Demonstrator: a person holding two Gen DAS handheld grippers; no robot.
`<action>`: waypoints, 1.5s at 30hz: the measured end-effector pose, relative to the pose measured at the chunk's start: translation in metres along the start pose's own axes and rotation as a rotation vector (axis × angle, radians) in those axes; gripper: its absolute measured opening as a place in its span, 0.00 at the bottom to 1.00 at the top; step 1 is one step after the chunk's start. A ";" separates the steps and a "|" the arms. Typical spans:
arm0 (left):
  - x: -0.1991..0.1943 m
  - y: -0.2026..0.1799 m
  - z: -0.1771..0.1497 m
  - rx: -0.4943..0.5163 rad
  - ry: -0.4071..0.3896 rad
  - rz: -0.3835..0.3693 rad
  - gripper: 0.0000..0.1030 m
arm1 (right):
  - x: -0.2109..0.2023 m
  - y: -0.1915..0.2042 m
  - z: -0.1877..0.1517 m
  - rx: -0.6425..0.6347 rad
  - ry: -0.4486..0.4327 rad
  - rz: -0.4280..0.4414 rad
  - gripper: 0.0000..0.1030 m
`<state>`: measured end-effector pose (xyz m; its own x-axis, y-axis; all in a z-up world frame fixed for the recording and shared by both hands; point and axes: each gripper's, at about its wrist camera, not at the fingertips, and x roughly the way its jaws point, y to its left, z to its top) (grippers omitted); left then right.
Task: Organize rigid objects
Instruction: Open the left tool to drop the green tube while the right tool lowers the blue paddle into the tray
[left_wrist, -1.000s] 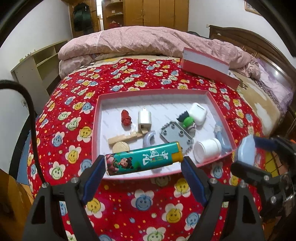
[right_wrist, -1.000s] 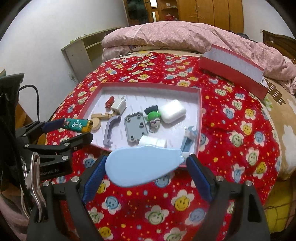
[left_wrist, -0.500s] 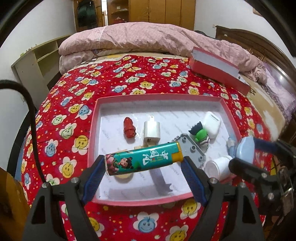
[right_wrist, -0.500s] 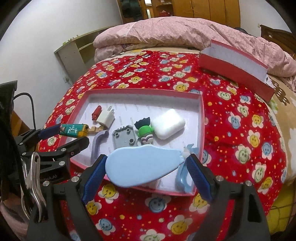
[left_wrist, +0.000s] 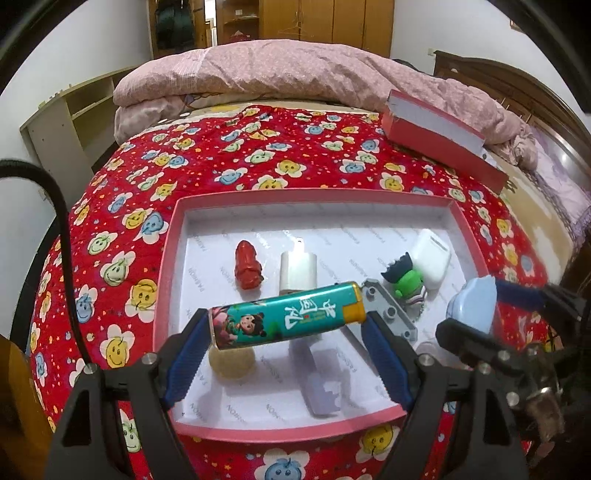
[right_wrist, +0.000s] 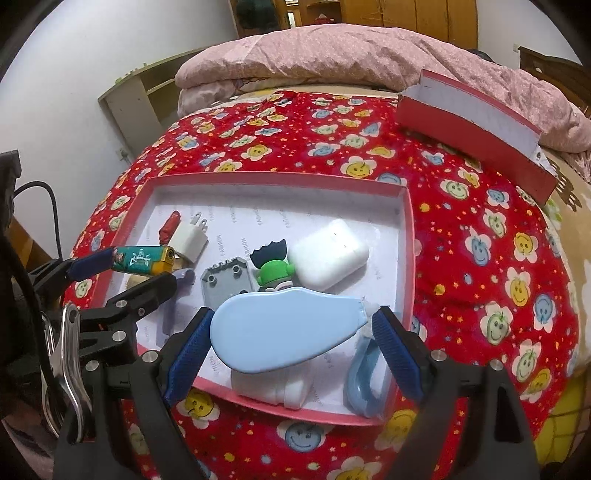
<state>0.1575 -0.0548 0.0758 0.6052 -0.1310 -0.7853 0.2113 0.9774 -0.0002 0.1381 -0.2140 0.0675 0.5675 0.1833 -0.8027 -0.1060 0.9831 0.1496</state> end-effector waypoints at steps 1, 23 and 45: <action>0.001 0.000 0.000 -0.001 0.000 0.000 0.83 | 0.001 0.000 0.000 0.000 0.001 0.001 0.85; 0.019 0.004 0.004 -0.021 0.027 -0.016 0.84 | 0.019 -0.004 0.003 0.023 0.011 0.016 0.85; -0.018 0.010 -0.011 -0.058 0.016 0.001 0.85 | -0.012 0.005 -0.012 -0.010 -0.073 0.043 0.91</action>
<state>0.1403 -0.0406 0.0834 0.5929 -0.1278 -0.7950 0.1653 0.9856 -0.0351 0.1210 -0.2110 0.0708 0.6200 0.2255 -0.7515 -0.1396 0.9742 0.1771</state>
